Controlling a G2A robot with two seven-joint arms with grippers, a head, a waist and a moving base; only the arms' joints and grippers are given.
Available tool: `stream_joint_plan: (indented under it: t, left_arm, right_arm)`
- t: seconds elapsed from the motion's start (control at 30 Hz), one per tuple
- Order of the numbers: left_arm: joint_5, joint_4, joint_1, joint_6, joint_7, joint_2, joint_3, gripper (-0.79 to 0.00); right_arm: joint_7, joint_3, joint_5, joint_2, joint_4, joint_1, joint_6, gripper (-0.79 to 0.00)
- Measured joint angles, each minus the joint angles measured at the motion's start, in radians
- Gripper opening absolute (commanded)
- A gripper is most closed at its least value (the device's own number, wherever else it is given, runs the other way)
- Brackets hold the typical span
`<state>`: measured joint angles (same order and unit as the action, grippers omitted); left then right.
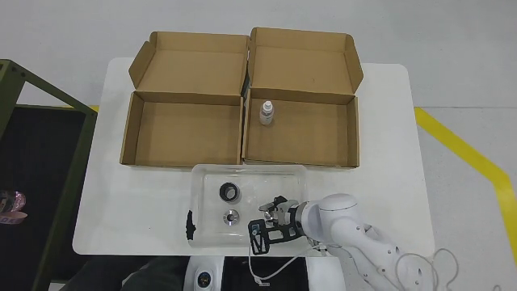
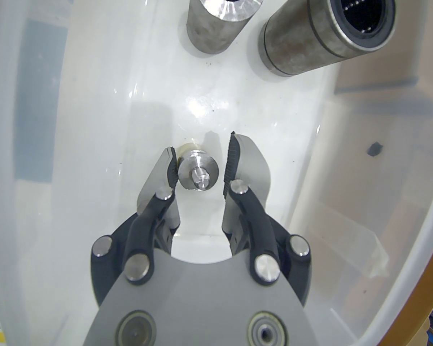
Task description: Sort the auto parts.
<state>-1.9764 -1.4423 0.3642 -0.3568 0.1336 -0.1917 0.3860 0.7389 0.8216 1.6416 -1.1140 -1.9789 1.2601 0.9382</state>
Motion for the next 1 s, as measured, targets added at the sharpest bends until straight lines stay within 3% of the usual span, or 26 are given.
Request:
stream_joint_plan:
  t: [0.03, 0.43, 1.0]
  left_arm:
    - [0.000, 0.000, 0.000, 0.000, 0.000, 0.000, 0.000, 0.000]
    - [0.000, 0.000, 0.000, 0.000, 0.000, 0.000, 0.000, 0.000]
    - [0.000, 0.000, 0.000, 0.000, 0.000, 0.000, 0.000, 0.000]
  right_arm:
    - [0.000, -0.001, -0.002, 0.000, 0.000, -0.001, 0.001, -0.785]
    - [-0.014, 0.018, -0.048, 0.005, -0.037, -0.006, 0.006, -0.785]
    - [-0.177, 0.115, -0.056, 0.027, -0.157, 0.007, -0.009, -0.785]
